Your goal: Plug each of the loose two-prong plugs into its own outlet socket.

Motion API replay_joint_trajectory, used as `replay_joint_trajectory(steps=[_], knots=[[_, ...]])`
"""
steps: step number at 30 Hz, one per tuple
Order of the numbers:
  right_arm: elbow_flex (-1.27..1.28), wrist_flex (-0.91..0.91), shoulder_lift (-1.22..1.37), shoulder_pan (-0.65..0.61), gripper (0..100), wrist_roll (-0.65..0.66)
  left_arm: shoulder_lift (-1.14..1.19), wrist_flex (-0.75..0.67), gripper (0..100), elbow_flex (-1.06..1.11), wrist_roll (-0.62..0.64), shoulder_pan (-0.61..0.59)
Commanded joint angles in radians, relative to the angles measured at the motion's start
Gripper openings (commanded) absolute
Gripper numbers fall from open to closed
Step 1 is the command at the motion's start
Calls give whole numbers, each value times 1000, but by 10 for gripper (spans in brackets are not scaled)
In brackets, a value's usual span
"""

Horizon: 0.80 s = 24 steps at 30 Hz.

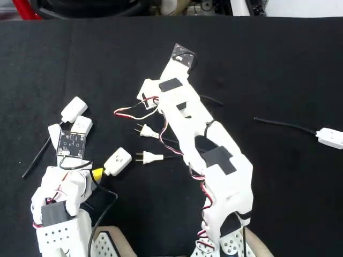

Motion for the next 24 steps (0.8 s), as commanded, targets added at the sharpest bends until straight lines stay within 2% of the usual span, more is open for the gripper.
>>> replay_joint_trajectory(steps=[1,5,12,24], knots=[[-5,-12,-5,3,137,-9,-3,-18,324,-5,-5,-10],[-5,-14,-4,3,141,-11,-3,-18,324,-5,-5,-10],[48,-121,25,20,145,-46,-3,-18,324,-5,-5,-10],[47,-132,5,48,145,-44,-3,-18,324,-5,-5,-10]])
